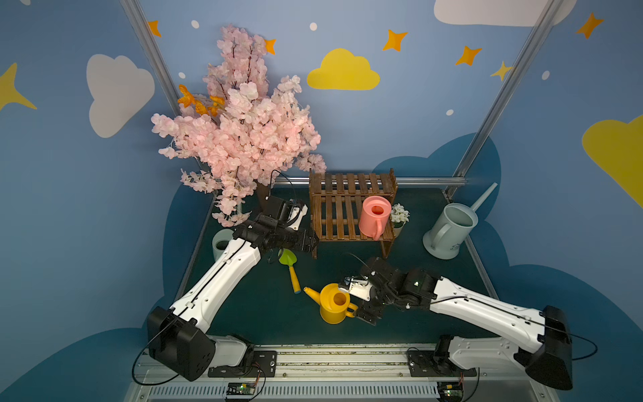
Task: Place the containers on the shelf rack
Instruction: 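Pick up a container from the center of the board.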
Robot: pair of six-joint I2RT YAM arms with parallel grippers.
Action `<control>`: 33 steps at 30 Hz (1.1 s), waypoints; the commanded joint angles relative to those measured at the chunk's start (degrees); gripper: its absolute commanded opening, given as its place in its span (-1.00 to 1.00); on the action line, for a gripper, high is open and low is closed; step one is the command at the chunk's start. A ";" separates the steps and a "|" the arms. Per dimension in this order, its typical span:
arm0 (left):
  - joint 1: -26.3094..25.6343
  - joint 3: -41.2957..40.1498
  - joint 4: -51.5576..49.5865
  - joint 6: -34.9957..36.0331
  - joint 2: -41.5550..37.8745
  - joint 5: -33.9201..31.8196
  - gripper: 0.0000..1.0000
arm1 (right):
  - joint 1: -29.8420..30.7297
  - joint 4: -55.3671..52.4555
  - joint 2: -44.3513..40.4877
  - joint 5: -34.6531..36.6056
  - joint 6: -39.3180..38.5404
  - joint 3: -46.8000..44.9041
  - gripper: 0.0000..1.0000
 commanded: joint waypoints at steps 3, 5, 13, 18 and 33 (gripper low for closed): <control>0.97 -2.26 2.30 -0.37 -0.38 1.96 0.74 | 2.41 5.67 4.83 3.85 4.45 -1.99 0.82; 1.28 -2.67 2.53 -0.60 -0.52 1.96 0.74 | 2.71 8.22 7.15 3.68 5.04 -2.53 0.75; 2.50 -3.85 2.67 -0.42 -1.44 3.63 0.76 | 3.54 12.08 14.82 2.98 7.67 -2.27 0.09; 2.80 -4.56 3.12 -0.60 -1.71 3.94 0.77 | 4.69 16.60 13.63 4.90 9.53 -5.23 -0.09; 2.81 -6.05 4.49 -0.76 -1.27 4.99 0.77 | 5.61 32.28 7.72 4.56 12.89 -14.20 -0.34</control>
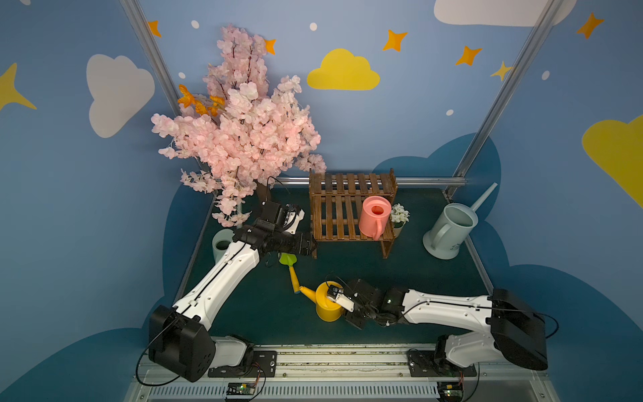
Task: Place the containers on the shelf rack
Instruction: 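Pick up a container from the center of the board.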
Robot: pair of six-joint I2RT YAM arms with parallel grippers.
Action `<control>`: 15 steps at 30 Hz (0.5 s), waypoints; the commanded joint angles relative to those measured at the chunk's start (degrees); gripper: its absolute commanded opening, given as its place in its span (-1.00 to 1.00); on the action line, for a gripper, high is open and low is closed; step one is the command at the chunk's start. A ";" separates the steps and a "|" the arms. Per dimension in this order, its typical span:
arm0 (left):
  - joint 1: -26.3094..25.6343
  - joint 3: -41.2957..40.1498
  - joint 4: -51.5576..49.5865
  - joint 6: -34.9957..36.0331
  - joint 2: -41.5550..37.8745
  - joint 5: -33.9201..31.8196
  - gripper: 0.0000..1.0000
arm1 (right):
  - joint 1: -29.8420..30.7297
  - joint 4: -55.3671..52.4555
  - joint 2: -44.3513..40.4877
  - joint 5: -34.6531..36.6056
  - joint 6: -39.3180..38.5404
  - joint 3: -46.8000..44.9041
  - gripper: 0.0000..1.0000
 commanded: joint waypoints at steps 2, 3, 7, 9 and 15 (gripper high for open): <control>0.16 -0.53 1.07 -0.23 -0.74 1.15 0.77 | 0.56 4.70 -1.27 0.05 1.21 -0.50 -0.42; 0.16 -0.60 1.08 -0.16 -0.75 1.09 0.77 | 0.60 4.72 -1.51 0.07 1.31 -0.54 -0.46; 0.27 -0.89 1.17 -0.09 -0.88 0.96 0.77 | 1.13 4.20 -2.96 0.93 1.94 -0.61 -0.72; 0.35 -1.06 1.33 -0.15 -0.91 1.07 0.77 | 1.49 3.03 -4.18 1.83 2.10 -0.44 -0.78; 0.51 -0.62 2.05 -0.11 0.18 1.66 0.77 | 2.89 -0.28 -8.27 4.38 3.53 0.44 -0.96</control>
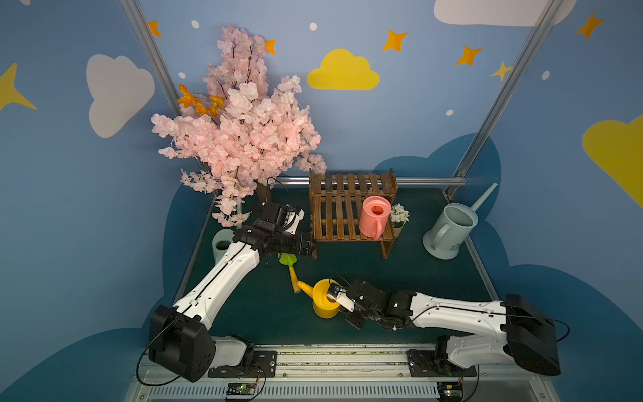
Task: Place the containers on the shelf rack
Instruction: 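Pick up a container from the center of the board, then place the container on the shelf.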
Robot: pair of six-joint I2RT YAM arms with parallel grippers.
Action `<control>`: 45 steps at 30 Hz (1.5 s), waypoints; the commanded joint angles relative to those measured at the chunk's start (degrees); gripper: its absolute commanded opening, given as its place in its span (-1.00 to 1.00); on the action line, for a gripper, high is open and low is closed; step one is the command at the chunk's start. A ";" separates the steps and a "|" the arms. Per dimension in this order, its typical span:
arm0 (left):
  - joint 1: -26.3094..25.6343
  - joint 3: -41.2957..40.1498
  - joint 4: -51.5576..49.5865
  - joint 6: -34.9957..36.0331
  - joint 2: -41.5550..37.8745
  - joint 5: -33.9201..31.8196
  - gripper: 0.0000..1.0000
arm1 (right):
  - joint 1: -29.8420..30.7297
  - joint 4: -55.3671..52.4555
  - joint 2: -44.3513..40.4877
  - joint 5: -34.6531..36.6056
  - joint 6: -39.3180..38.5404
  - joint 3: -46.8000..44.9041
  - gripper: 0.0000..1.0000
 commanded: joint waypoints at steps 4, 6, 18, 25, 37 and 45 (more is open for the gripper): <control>0.88 -0.08 1.37 0.07 0.53 1.66 0.77 | 1.25 -4.17 -4.01 2.84 2.68 2.48 -1.00; 1.23 0.23 1.75 0.14 1.00 2.03 0.77 | 1.53 -8.21 -3.49 3.43 3.92 4.70 -1.00; 2.30 3.68 1.46 1.47 4.13 2.72 0.77 | 4.88 -20.73 -6.81 11.15 13.67 12.95 -1.00; 3.46 3.24 1.53 1.56 3.03 2.14 0.76 | 5.06 -30.49 -8.22 15.74 19.29 20.03 -1.00; 5.22 0.30 2.58 1.04 2.33 3.62 0.71 | 3.48 -33.12 -6.32 25.99 27.77 27.68 -1.00; 4.62 1.94 5.39 -0.51 4.94 6.44 0.52 | -1.55 -39.36 2.13 23.21 33.15 39.02 -1.00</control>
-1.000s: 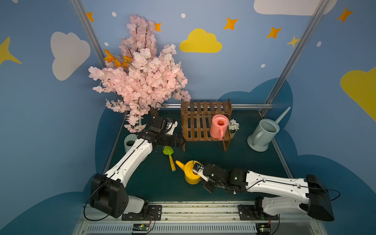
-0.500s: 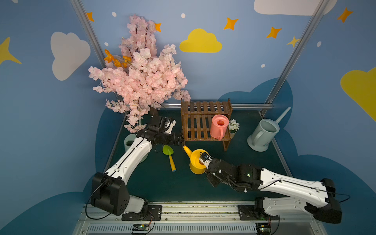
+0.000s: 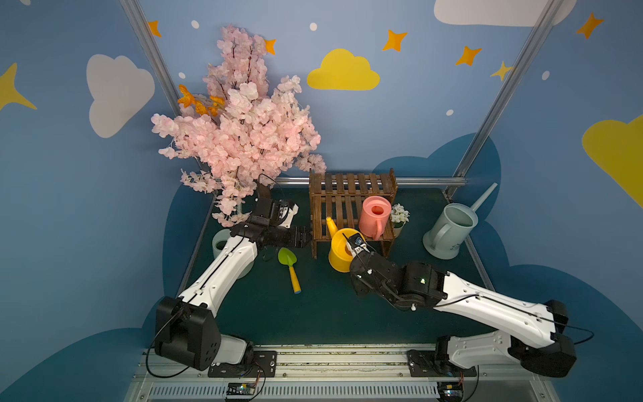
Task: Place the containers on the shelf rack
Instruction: 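Place the container on the shelf.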
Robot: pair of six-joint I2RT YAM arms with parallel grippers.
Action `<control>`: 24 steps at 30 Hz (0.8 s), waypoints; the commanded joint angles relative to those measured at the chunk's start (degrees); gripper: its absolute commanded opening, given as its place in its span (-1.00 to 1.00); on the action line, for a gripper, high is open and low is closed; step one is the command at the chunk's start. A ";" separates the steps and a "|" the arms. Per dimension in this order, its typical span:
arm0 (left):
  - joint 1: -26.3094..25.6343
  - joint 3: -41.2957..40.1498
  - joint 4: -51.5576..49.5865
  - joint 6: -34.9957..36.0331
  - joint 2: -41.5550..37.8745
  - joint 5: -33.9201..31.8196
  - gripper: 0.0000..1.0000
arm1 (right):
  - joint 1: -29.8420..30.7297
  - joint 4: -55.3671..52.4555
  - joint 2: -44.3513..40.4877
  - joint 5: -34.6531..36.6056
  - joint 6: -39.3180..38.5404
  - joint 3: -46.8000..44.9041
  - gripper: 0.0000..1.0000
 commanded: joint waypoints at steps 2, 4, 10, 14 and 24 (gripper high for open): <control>-0.80 2.34 1.71 -0.47 2.11 2.16 0.50 | -2.70 -3.19 2.88 -1.13 4.17 4.18 -1.00; -1.24 3.34 1.73 -0.30 2.79 2.12 0.49 | -3.57 -3.28 3.99 -1.90 4.34 5.44 -1.00; -1.65 4.41 2.54 -0.19 4.23 2.33 0.48 | -3.96 -4.26 8.18 -1.00 2.74 9.78 -1.00; -1.93 4.80 3.10 -0.36 5.20 2.60 0.47 | -4.32 -7.69 11.91 0.91 5.03 13.72 -1.00; -2.78 5.57 3.87 -0.19 7.33 2.02 0.29 | -7.68 -12.54 18.25 1.34 9.40 21.01 -1.00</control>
